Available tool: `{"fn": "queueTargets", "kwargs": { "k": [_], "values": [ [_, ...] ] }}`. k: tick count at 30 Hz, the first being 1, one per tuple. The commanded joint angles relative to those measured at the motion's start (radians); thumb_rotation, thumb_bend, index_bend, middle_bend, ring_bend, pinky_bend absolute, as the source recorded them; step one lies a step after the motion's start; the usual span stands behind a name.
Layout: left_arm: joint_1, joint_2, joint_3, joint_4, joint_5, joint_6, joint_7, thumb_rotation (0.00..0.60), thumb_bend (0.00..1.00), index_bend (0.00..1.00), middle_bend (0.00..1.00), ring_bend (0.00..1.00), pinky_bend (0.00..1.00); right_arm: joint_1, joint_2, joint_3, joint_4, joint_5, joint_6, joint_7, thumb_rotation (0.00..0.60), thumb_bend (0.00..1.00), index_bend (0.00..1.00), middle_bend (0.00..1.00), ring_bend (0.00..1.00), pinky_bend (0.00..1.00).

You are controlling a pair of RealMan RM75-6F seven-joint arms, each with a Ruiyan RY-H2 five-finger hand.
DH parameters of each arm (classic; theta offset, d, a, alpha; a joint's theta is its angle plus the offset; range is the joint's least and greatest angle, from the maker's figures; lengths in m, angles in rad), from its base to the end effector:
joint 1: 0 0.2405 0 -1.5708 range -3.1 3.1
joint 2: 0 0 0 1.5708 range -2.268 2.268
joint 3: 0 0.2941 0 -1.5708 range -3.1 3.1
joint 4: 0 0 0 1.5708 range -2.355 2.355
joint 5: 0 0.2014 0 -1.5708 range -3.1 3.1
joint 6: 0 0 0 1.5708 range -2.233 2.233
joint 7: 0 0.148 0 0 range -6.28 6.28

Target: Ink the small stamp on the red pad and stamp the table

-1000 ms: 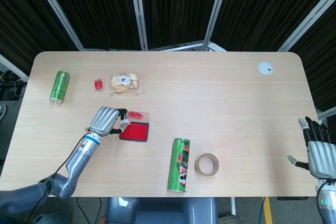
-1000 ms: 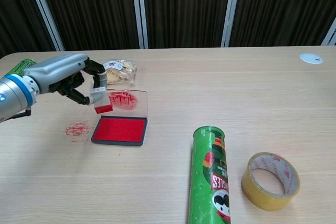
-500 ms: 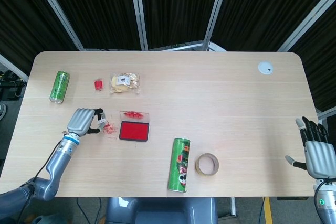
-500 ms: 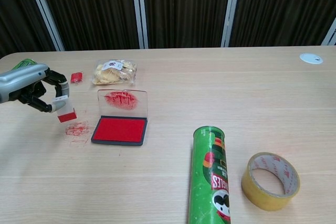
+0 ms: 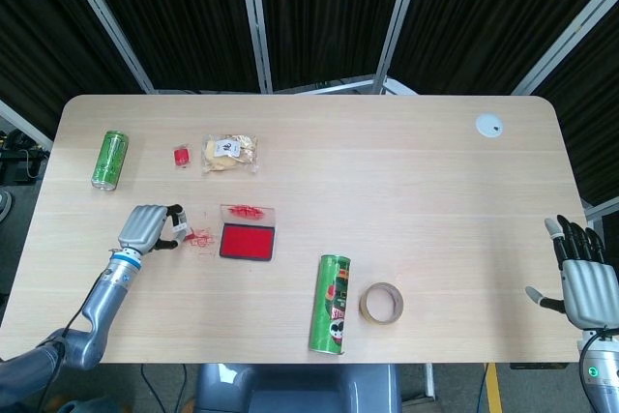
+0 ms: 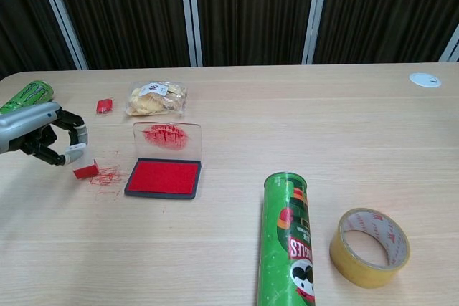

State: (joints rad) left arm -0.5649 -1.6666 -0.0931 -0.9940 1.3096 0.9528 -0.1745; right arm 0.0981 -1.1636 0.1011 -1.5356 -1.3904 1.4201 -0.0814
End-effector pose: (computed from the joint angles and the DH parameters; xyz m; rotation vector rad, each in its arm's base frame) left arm -0.3105 0.3588 -0.0160 -1.6535 -1.1678 -0.8761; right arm -0.3652 -0.2024 0.1805 1.3312 -0.8735 0.7762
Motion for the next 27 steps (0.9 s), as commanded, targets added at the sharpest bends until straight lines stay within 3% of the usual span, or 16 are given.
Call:
{"fn": "queueTargets", "kwargs": {
  "k": [1, 6, 15, 19, 21, 23, 27],
  "values": [
    [0.000, -0.007, 0.001, 0.011, 0.007, 0.000, -0.009, 0.600, 0.38, 0.49, 0.49, 0.92, 1.00, 0.000, 0.000, 0.000, 0.000, 0.000, 0.000, -0.001, 0.600, 0.00, 0.00, 0.00, 0.00, 0.00],
    [0.001, -0.017, 0.002, 0.026, 0.018, 0.007, -0.016, 0.600, 0.25, 0.36, 0.39, 0.91, 1.00, 0.001, 0.000, 0.001, 0.000, 0.003, -0.001, -0.003, 0.600, 0.00, 0.00, 0.00, 0.00, 0.00],
    [0.004, -0.008, -0.003, 0.006, 0.028, 0.028, 0.003, 0.600, 0.19, 0.33, 0.31, 0.89, 0.98, 0.000, 0.001, 0.001, -0.005, 0.003, 0.000, -0.005, 0.600, 0.00, 0.00, 0.00, 0.00, 0.00],
    [0.013, 0.019, -0.014, -0.031, 0.045, 0.082, 0.008, 0.600, 0.13, 0.31, 0.25, 0.85, 0.94, -0.001, 0.004, 0.001, -0.011, 0.000, 0.003, -0.001, 0.600, 0.00, 0.00, 0.00, 0.00, 0.00],
    [0.022, 0.041, -0.022, -0.057, 0.057, 0.123, 0.012, 0.600, 0.06, 0.29, 0.19, 0.80, 0.90, -0.002, 0.006, 0.001, -0.014, -0.003, 0.006, -0.001, 0.600, 0.00, 0.00, 0.00, 0.00, 0.00],
    [0.043, 0.092, -0.031, -0.116, 0.082, 0.205, 0.041, 0.600, 0.01, 0.27, 0.12, 0.70, 0.79, -0.004, 0.010, -0.001, -0.023, -0.013, 0.015, 0.001, 0.600, 0.00, 0.00, 0.00, 0.00, 0.00],
    [0.093, 0.187, -0.038, -0.243, 0.103, 0.320, 0.104, 0.600, 0.00, 0.10, 0.00, 0.27, 0.23, -0.009, 0.020, -0.003, -0.037, -0.031, 0.035, 0.007, 0.600, 0.00, 0.00, 0.00, 0.00, 0.00]
  ]
}}
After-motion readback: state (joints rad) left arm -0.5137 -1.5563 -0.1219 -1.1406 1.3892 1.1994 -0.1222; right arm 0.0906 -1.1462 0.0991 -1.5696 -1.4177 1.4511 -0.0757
